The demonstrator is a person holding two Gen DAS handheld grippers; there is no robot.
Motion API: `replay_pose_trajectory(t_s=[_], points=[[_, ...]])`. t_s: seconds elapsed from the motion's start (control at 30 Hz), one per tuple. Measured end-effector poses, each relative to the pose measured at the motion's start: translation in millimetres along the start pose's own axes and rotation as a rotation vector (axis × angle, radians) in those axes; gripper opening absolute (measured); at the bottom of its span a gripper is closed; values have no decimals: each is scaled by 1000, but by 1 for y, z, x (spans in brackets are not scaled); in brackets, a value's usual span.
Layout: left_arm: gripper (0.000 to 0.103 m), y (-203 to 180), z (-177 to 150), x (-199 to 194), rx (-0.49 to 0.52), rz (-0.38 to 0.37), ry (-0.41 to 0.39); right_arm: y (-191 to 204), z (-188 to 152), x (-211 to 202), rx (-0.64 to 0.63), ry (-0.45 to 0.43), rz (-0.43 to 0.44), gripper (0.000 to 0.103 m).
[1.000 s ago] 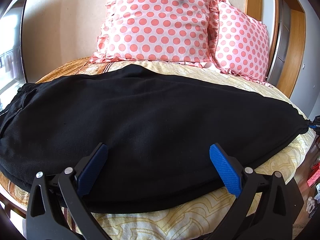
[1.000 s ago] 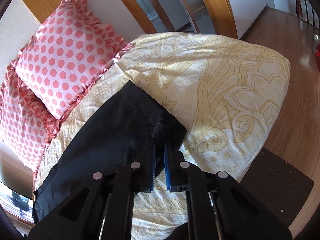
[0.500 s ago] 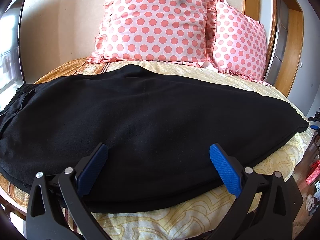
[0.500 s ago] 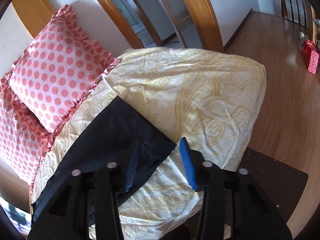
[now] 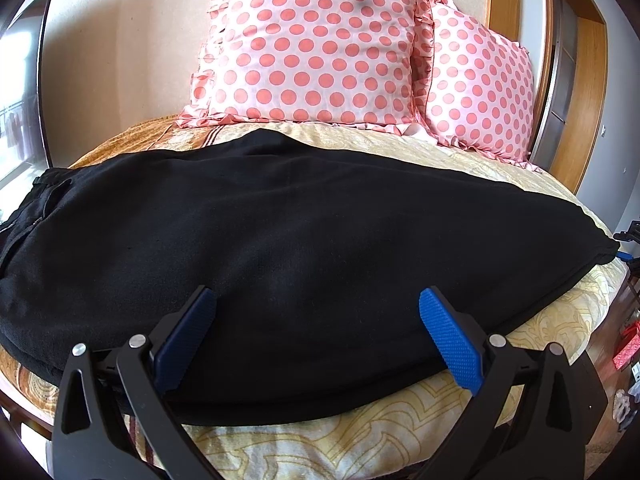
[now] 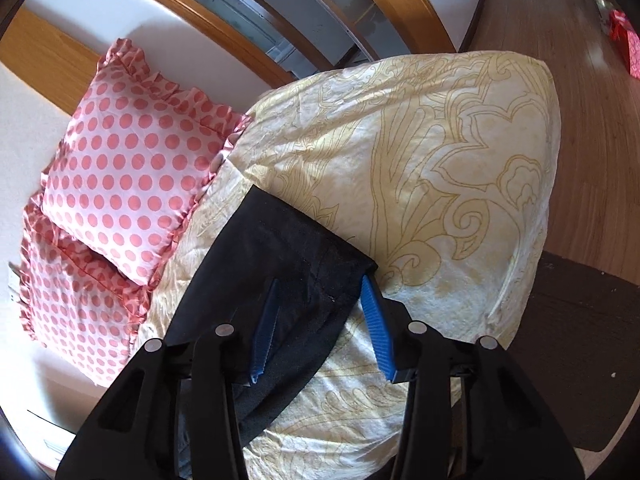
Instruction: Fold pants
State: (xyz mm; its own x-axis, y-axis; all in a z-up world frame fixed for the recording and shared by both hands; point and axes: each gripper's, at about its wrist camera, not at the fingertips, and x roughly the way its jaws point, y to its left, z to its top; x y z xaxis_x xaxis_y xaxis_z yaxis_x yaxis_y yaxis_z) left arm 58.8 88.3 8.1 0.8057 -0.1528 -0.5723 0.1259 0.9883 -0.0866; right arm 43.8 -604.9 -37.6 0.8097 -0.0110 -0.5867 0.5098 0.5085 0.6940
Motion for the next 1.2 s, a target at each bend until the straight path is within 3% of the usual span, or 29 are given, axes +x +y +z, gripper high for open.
replay_pose_trajectory(t_s=[0.17,0.3,0.37,0.4,0.43,0.57,0.77,0.9,1.03,1.1,1.2], points=[[101,0,-1,0,4,-2,-3,-4,-1,4,10,8,10,22],[101,0,-1,-1,9,-2,-6,5,0,4,-11,12,-29,27],[101,0,-1,-1,9,-3,-10,15,-1,6,-83,2,-78,27],[101,1,-2,-1,9,-4,-12,19,-2,7,-113,-8,-96,24],[101,1,-2,-2,10,-4,-14,22,-3,7,-122,-17,-87,13],[101,1,-1,-2,7,-10,-15,48,-5,-2,-161,-65,29,12],[101,2,-1,-2,3,-9,-18,155,-39,-10,-364,-29,286,12],[101,3,0,-3,-7,-7,-24,243,-101,1,-510,111,512,12],[101,6,3,-4,-42,-28,-25,317,-212,28,-675,384,702,12],[101,9,3,-7,-61,-44,-28,335,-277,48,-769,551,713,12],[101,15,2,-17,-98,-68,-35,333,-351,81,-885,718,599,12]])
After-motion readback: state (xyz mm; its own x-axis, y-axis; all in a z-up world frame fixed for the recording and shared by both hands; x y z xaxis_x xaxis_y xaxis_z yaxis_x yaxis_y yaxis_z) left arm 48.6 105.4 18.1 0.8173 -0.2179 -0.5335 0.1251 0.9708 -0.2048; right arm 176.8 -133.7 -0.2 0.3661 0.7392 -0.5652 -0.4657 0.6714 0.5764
